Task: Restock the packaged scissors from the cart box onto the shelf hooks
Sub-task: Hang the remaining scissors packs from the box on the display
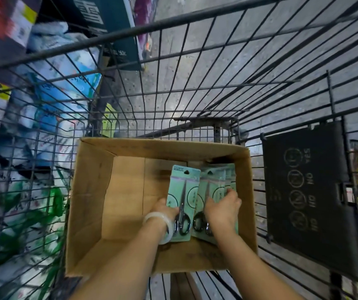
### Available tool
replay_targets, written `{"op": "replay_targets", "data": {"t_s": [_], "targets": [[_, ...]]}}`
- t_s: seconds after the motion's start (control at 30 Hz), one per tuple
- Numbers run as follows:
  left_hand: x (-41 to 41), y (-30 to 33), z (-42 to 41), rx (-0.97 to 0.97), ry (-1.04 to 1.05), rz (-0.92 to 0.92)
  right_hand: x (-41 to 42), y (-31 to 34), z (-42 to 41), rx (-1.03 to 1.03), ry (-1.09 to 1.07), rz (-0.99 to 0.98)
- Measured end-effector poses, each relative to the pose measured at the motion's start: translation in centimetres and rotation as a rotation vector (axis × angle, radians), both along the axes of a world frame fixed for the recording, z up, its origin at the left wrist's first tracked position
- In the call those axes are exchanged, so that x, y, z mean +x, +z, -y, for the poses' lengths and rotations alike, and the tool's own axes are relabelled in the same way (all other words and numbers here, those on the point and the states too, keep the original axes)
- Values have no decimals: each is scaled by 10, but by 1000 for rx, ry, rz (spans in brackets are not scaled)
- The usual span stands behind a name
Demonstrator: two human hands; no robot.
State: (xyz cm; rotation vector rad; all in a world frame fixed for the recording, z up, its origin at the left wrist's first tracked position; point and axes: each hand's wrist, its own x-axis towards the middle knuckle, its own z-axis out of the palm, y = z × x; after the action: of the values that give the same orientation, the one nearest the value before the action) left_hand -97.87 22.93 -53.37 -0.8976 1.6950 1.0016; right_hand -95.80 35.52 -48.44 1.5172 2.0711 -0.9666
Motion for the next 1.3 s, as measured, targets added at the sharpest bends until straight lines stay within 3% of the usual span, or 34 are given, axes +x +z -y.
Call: {"op": "replay_targets", "data": {"t_s": [0.17,0.43,0.53,0.77,0.93,1.3], "targets": [[-2,-12,-2,-36,-29,20,4,-12,-11,-12,59,121],[-10,-16,4,-36,-136,18,8,-19,7,-108,340,56],[-12,-3,10,-44,-160,-1,7,-14,13,-227,223,26],[-25,60,55,26,21,-94,-13,26,-3,-475,137,-45],[-37,117,82,101,176,-218,-41,76,6,-559,241,-225],[-18,256,180,9,180,-551,-68,181,93,-732,458,-509]]}}
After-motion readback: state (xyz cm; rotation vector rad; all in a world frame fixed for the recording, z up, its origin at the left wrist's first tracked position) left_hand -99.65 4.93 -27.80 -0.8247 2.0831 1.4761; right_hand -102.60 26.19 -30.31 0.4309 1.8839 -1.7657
